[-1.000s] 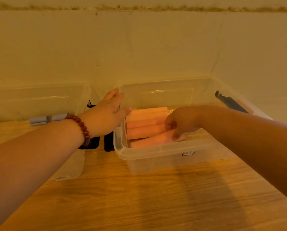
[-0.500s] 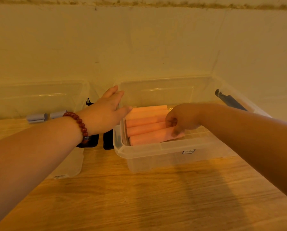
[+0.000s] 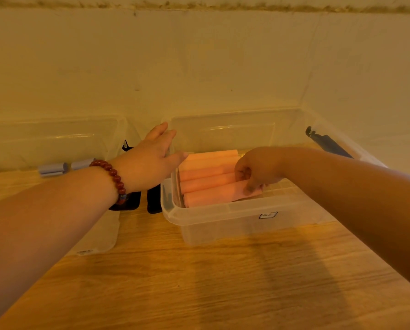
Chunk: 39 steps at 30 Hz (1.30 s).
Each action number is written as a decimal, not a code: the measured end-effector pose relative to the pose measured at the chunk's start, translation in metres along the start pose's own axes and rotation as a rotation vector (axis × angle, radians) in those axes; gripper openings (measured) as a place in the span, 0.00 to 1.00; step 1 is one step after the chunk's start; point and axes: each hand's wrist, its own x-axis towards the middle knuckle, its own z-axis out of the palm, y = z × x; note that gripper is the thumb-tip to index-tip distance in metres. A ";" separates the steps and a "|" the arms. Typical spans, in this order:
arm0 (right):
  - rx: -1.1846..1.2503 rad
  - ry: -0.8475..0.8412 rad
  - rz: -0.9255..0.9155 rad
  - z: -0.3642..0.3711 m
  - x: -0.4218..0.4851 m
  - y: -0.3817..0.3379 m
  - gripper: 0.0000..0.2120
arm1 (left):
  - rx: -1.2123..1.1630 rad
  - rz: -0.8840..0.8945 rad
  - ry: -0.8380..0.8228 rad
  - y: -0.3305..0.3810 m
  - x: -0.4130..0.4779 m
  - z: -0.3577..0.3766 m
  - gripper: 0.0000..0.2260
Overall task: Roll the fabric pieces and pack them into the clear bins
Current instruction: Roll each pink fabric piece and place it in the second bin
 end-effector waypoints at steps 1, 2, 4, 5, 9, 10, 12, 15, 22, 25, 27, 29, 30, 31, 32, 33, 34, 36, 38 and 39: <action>-0.003 -0.002 0.000 0.000 0.000 0.000 0.09 | -0.002 0.001 0.001 0.000 0.000 0.000 0.31; -0.008 -0.004 -0.002 -0.001 0.000 0.000 0.09 | -0.002 0.002 0.002 0.000 0.000 0.000 0.31; -0.023 -0.003 -0.006 -0.001 -0.001 0.000 0.09 | -0.002 0.001 0.003 -0.001 0.001 0.000 0.31; -0.027 -0.002 -0.007 0.000 -0.001 -0.001 0.09 | -0.001 0.001 0.002 -0.001 0.001 0.000 0.31; -0.025 -0.009 -0.001 0.000 0.001 -0.001 0.09 | 0.007 0.000 0.005 -0.001 0.001 0.000 0.31; -0.026 -0.012 0.001 0.000 0.002 -0.001 0.10 | 0.007 0.001 0.006 0.000 0.001 0.001 0.31; -0.029 -0.016 0.003 0.000 0.003 -0.001 0.10 | 0.005 0.001 0.005 0.000 0.001 0.001 0.30; -0.028 -0.015 0.009 0.001 0.002 -0.003 0.12 | 0.005 -0.001 0.005 0.000 0.000 0.000 0.30; -0.015 0.114 -0.019 -0.004 -0.001 -0.003 0.13 | -0.006 0.001 0.008 0.000 0.000 0.001 0.31; -0.009 0.187 -0.043 -0.006 -0.002 -0.005 0.12 | -0.009 0.001 0.010 0.000 0.001 0.001 0.31; 0.010 0.242 -0.063 -0.006 -0.003 -0.007 0.11 | -0.008 0.003 0.012 0.000 0.001 0.001 0.30; 0.021 0.299 -0.081 -0.007 -0.005 -0.009 0.10 | -0.009 0.001 0.016 0.000 0.001 0.002 0.30; 0.020 0.326 -0.091 -0.008 -0.007 -0.009 0.10 | -0.010 0.000 0.019 0.000 0.001 0.002 0.30; 0.017 0.355 -0.099 -0.009 -0.008 -0.010 0.10 | -0.008 0.000 0.025 0.000 0.001 0.002 0.30; 0.007 0.388 -0.106 -0.010 -0.010 -0.012 0.10 | -0.005 0.002 0.035 0.000 0.001 0.002 0.30; -0.009 0.423 -0.112 -0.012 -0.012 -0.013 0.09 | 0.001 0.004 0.049 0.001 0.000 0.001 0.30; -0.031 0.459 -0.117 -0.013 -0.014 -0.015 0.09 | 0.014 0.009 0.069 0.001 0.000 0.001 0.29; -0.067 0.526 -0.123 -0.016 -0.017 -0.018 0.08 | 0.068 0.033 0.126 0.001 -0.003 0.000 0.29; -0.078 0.576 -0.128 -0.019 -0.023 -0.022 0.06 | 0.133 0.071 0.200 0.004 -0.007 -0.003 0.27; -0.073 0.593 -0.131 -0.019 -0.027 -0.025 0.06 | 0.156 0.088 0.231 0.006 -0.010 -0.004 0.26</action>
